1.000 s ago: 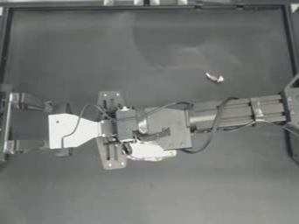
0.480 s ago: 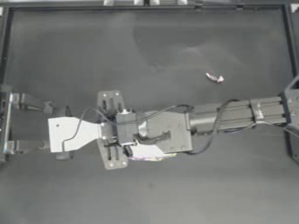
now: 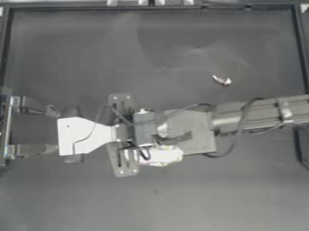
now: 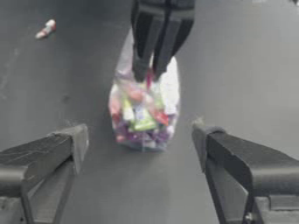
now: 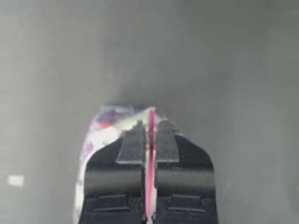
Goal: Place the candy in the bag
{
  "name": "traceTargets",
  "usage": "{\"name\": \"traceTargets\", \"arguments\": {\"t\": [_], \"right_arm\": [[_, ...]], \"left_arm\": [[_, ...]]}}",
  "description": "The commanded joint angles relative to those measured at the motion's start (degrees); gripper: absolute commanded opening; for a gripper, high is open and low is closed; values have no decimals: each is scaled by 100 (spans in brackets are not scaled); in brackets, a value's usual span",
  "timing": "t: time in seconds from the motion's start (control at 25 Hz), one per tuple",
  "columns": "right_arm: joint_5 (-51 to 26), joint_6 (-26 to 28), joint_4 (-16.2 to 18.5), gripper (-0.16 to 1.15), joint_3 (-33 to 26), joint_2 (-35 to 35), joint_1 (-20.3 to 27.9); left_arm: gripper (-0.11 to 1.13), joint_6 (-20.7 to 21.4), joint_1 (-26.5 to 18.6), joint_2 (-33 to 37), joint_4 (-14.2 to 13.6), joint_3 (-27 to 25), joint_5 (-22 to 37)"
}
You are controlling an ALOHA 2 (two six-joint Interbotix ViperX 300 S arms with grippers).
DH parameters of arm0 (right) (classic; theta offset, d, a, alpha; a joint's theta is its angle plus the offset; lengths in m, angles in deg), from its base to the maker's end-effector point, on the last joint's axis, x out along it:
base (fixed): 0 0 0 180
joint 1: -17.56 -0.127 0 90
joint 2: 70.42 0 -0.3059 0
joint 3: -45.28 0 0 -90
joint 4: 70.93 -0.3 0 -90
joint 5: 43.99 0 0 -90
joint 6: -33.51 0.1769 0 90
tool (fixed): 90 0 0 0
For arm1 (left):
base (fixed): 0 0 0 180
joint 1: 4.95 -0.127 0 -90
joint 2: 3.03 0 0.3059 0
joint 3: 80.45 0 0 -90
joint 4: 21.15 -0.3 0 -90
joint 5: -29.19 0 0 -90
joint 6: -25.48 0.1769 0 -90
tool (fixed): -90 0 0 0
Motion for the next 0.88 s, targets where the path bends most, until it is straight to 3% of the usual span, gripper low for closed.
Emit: {"name": "traceTargets", "arguments": {"t": [0.04,0.36,0.88], "right_arm": [[334,79,-18,4,290,-536,-18],[1002,325,-18,4,1143,-1028,-18],[1705,404,-26,4,1881,-1380,9]], "left_arm": [[100,-18,-9,-211,62,88,-70],[100,-18,-9,-642,229,123,-404],[99,-18,35,-2171,334,659,-1178]]}}
